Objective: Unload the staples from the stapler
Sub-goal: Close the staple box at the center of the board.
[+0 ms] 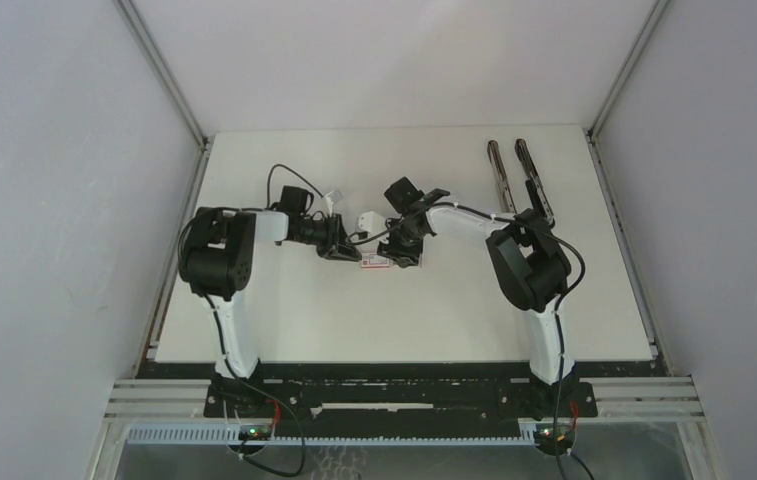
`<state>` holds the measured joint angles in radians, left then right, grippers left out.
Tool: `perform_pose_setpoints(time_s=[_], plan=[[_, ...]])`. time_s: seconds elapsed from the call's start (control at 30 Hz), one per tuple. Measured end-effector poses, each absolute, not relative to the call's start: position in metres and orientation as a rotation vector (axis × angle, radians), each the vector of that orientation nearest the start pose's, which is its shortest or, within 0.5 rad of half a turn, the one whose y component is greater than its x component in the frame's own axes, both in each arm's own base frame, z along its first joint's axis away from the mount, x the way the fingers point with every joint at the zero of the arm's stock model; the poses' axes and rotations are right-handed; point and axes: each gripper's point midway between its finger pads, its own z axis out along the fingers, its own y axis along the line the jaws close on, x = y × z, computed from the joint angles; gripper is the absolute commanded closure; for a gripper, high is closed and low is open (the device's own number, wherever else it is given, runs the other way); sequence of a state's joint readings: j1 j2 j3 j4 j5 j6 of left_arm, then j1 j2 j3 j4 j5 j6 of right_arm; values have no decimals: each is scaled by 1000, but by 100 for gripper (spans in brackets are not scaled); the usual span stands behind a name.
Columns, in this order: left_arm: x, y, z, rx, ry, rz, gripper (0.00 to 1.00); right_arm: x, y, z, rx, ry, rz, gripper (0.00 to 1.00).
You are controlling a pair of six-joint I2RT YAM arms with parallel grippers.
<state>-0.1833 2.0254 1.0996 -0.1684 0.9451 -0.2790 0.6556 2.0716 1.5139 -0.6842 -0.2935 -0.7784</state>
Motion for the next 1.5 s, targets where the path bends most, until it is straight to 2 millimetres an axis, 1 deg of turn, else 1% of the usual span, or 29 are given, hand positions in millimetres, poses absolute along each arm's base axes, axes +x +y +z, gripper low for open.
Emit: perform_pose_setpoints(time_s=[0.07, 0.1, 0.17, 0.5, 1.07, 1.5], plan=[[339, -216, 24, 195, 2562, -1415, 77, 334, 286, 19, -1879, 2043, 381, 58], [340, -217, 24, 197, 2560, -1417, 80, 334, 287, 18, -1882, 2043, 381, 58], [341, -219, 25, 190, 2556, -1423, 82, 335, 289, 19, -1888, 2036, 381, 58], [341, -221, 20, 166, 2559, -1434, 82, 336, 295, 21, -1895, 2018, 382, 58], [343, -224, 23, 179, 2540, -1444, 81, 334, 301, 18, -1914, 2014, 387, 58], [338, -225, 19, 142, 2555, -1463, 86, 333, 302, 18, -1917, 2012, 387, 58]])
